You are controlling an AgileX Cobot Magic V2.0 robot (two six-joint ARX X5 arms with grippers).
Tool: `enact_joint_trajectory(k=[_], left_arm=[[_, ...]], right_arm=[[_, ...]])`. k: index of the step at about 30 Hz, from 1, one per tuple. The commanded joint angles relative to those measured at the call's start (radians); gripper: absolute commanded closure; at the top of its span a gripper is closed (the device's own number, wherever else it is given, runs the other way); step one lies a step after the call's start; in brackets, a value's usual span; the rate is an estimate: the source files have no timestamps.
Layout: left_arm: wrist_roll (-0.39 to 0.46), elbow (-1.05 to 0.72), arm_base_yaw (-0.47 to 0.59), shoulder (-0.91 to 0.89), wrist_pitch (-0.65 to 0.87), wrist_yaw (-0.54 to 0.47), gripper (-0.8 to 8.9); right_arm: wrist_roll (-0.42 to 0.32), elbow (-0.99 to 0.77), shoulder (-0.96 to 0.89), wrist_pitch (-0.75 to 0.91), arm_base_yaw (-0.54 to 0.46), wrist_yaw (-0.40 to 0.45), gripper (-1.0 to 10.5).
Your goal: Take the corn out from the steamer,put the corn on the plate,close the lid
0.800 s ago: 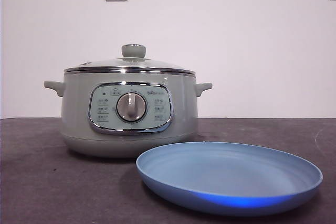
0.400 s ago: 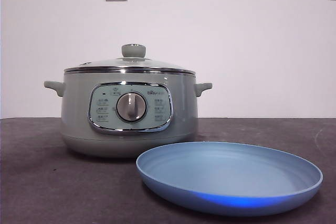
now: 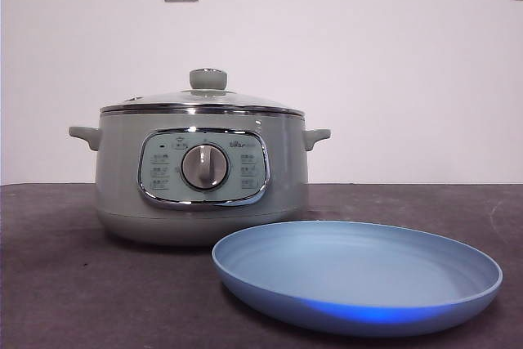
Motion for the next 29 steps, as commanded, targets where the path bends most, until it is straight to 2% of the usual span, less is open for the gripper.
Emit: enact_joint_trajectory(k=[1,4,6,8,9,11,22,29], left_arm=[[0.028,0.002,0.001,0.001,0.007,-0.001,8.18],[0.026,0.002,0.001,0.001,0.003,0.000,7.89],[0.020,0.002,0.001,0.001,0.004,0.000,6.34],[0.021,0.002,0.001,0.001,0.005,0.002,4.09],[0.021,0.002,0.001,0.001,0.005,0.002,3.26],[0.021,0.002,0.001,0.001,0.005,0.002,3.10],[0.021,0.002,-0.002,0.006,0.046,0.002,3.10],[0.021,0.002,-0.048,0.068,0.114,-0.005,3.10]], right_arm=[[-0.018,0.003,0.000,0.008,0.015,-0.001,9.4],[-0.017,0.003,0.000,0.008,0.017,0.001,9.1],[-0.017,0.003,0.000,0.008,0.017,0.001,7.5],[-0.017,0.003,0.000,0.009,0.017,0.002,5.9],[-0.017,0.003,0.000,0.009,0.017,0.003,5.2],[-0.017,0.003,0.000,0.010,0.017,0.005,4.3],[-0.017,0.003,0.000,0.010,0.017,0.005,4.3],[-0.017,0.003,0.000,0.011,0.017,0.006,4.3]])
